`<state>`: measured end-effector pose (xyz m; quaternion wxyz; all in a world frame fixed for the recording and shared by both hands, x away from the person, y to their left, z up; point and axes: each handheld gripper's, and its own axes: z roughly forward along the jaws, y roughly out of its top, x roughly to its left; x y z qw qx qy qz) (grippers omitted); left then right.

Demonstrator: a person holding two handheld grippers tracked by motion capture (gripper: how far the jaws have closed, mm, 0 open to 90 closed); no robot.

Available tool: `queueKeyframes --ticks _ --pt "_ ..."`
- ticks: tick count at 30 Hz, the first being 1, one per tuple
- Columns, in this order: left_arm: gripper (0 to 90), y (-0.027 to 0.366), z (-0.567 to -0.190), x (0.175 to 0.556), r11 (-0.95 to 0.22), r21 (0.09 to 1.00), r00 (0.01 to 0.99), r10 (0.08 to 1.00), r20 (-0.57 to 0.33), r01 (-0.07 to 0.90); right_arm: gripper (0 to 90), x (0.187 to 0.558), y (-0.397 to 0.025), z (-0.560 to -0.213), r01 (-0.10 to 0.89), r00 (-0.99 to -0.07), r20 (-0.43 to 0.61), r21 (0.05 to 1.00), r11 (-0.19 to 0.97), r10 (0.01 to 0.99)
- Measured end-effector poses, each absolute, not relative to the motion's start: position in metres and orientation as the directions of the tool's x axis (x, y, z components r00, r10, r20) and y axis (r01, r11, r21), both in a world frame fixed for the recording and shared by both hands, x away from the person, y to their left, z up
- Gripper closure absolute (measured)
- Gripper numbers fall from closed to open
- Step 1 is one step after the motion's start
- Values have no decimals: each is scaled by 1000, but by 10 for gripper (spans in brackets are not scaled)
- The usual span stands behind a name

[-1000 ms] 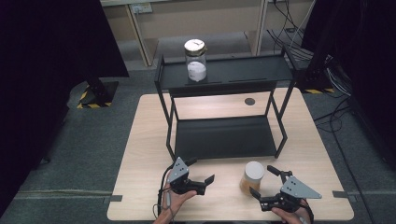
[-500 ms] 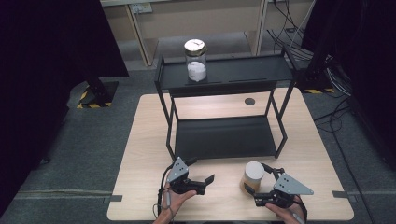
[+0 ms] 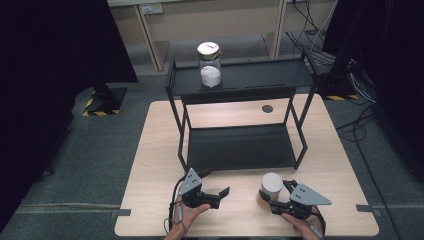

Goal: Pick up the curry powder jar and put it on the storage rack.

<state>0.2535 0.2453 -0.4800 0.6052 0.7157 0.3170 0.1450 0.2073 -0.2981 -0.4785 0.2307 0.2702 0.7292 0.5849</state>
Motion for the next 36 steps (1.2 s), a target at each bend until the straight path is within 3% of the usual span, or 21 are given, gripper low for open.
queueKeyframes --ticks 25,36 --pt "21 245 -481 254 -66 958 757 628 -178 280 352 204 -306 -458 125 -755 1 982 142 656" --pt "21 246 -482 254 -66 957 758 626 -180 281 352 209 -304 -429 115 -766 -13 981 158 642"
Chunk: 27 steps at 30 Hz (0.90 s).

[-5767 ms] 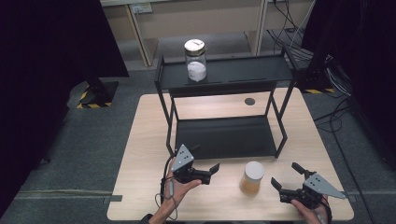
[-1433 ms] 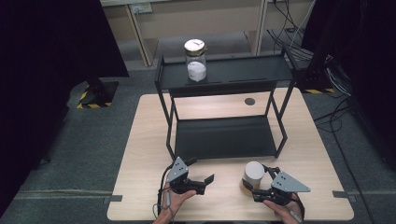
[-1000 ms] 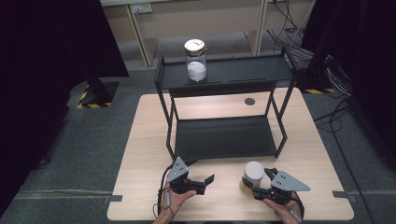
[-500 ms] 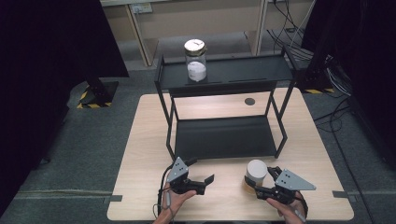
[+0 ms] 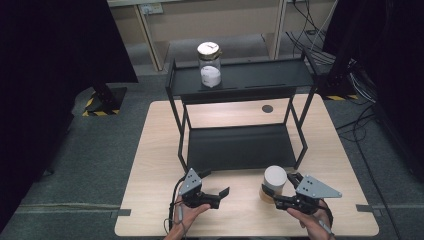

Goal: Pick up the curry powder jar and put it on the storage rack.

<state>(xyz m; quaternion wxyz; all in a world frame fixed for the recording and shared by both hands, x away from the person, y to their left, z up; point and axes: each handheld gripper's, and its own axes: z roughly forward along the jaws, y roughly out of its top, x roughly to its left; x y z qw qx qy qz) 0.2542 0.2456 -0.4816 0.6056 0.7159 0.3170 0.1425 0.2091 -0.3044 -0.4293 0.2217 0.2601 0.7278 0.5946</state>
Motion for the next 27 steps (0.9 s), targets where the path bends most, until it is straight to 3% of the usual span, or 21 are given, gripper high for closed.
queueKeyframes --ticks 27 --pt "21 245 -482 255 -68 956 760 623 -183 285 352 226 -298 -378 109 -773 -28 978 176 634"
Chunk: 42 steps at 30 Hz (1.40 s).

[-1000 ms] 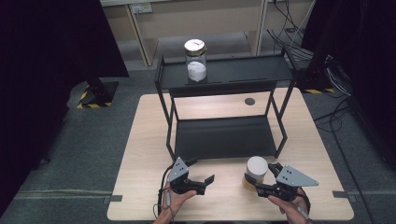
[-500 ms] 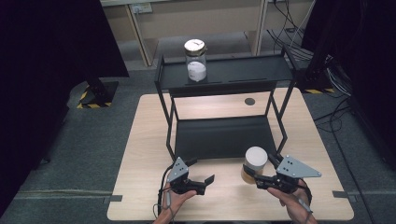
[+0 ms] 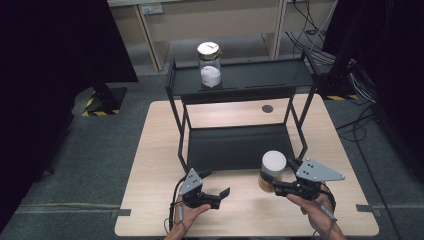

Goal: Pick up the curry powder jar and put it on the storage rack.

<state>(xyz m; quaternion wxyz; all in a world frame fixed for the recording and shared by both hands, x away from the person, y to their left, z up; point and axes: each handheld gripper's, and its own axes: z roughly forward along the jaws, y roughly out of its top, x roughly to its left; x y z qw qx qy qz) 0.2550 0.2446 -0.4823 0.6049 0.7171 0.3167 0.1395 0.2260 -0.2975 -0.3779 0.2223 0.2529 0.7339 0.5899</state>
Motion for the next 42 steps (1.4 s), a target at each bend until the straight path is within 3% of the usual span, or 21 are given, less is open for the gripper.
queueKeyframes --ticks 42 --pt "25 245 -483 257 -69 953 760 622 -190 294 352 270 -276 -280 76 -785 -44 983 167 618"
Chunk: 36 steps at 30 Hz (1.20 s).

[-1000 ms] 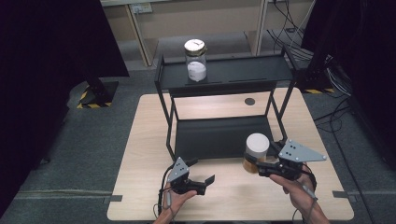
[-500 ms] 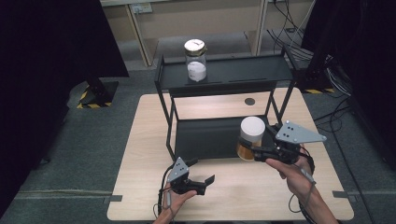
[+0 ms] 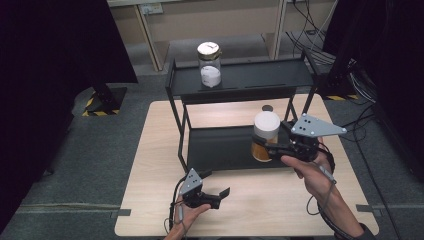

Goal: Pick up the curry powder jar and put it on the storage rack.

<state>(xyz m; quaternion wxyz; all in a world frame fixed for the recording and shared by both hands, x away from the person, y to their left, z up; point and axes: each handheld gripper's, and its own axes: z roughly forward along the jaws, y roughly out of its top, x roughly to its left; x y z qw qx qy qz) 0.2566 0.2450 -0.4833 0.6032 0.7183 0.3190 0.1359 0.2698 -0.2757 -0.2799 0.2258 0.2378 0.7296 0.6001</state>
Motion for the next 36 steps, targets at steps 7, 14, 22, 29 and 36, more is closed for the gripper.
queueKeyframes --ticks 7,14,22,29,36 --pt "25 244 -484 257 -73 953 762 620 -187 293 352 274 -271 -258 71 -779 -49 984 165 625" --pt "25 245 -484 257 -71 953 761 620 -188 293 352 279 -270 -233 67 -772 -41 987 146 634" --pt "25 244 -484 257 -75 952 762 619 -189 296 352 285 -266 -206 53 -761 -46 990 133 647" --pt "25 244 -484 257 -74 952 762 619 -190 298 352 295 -257 -185 56 -742 -52 989 139 669" --pt "25 244 -484 257 -75 952 763 618 -190 298 352 305 -247 -172 64 -725 -54 987 145 687"
